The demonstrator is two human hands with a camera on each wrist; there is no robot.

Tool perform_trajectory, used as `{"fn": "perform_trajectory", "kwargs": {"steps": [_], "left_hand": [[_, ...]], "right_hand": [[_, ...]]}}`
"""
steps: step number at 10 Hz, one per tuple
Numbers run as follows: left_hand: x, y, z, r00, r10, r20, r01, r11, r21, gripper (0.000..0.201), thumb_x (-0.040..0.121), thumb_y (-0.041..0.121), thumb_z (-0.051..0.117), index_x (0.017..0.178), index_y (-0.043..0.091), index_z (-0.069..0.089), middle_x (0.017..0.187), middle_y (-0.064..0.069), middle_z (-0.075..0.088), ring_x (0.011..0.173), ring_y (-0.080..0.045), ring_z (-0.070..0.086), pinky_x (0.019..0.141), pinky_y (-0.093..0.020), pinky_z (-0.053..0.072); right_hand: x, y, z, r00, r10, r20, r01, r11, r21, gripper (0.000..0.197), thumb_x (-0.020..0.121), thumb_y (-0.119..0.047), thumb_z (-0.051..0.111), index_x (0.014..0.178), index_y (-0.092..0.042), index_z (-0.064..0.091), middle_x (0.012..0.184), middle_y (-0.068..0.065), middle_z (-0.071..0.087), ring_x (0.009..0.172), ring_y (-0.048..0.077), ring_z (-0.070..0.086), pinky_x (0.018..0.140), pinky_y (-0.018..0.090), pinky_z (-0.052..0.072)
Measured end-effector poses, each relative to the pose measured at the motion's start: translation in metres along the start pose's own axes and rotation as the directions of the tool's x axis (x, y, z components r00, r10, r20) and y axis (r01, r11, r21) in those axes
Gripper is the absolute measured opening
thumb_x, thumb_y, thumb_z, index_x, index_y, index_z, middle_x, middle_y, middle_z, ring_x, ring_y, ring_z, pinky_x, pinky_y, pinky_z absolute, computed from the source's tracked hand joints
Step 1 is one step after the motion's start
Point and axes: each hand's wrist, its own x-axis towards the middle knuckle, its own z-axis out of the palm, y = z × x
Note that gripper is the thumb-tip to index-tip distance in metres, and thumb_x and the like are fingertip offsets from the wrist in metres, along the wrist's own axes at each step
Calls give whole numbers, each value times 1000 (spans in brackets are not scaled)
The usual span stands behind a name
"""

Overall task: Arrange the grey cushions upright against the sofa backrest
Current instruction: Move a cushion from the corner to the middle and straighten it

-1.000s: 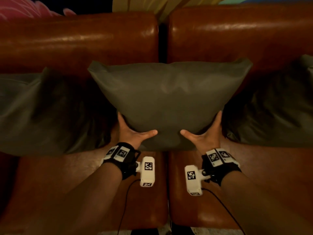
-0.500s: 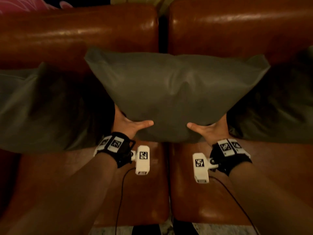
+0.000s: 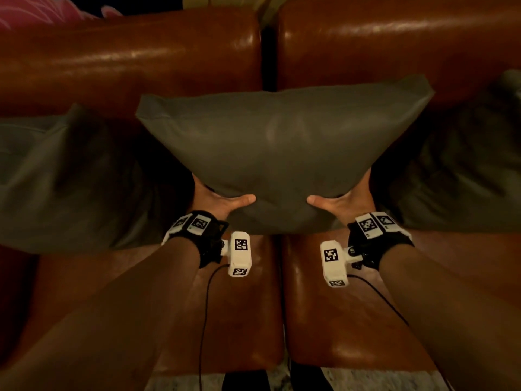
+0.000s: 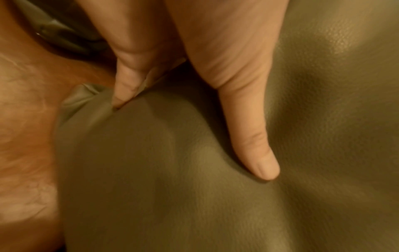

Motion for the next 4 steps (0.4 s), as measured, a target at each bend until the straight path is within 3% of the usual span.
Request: {"fn": "perform_trajectory", "kwargs": {"steps": [1,2,3,4], "left_hand": [[-7,0,-1,1000,9,-22,-9,1000,-6,128,44,25,101,151,22,31,134,9,55,123,-13,57,107,-31,45],[-18,-11,-4,996,-61,-64,62,998,22,142,33,60,97,153,34,23,142,11,54,125,-11,56,108,-32,44],[-32,-13,-4,965,-262,-4,262,963,60,124,37,75,88,143,21,49,137,6,62,120,-16,64,106,-36,49],[-55,-1,-9,912,-383,146,373,924,91,73,73,56,81,128,10,66,122,0,69,107,-23,68,100,-40,54]], "right_hand": [[-3,-3,-4,999,39,-20,-39,999,-37,146,32,-62,94,152,-41,12,154,-12,37,143,9,38,122,34,29],[-12,1,-4,993,96,-62,-100,993,-68,154,29,-78,88,155,-41,8,158,-11,35,147,13,38,122,42,33],[-31,-2,-2,973,223,-55,-227,972,-65,153,39,-70,91,160,-27,6,160,0,36,148,23,38,122,42,34],[-60,-16,-11,925,371,83,-353,920,-169,88,81,-34,83,152,-8,38,147,11,53,140,30,48,102,9,36]]}}
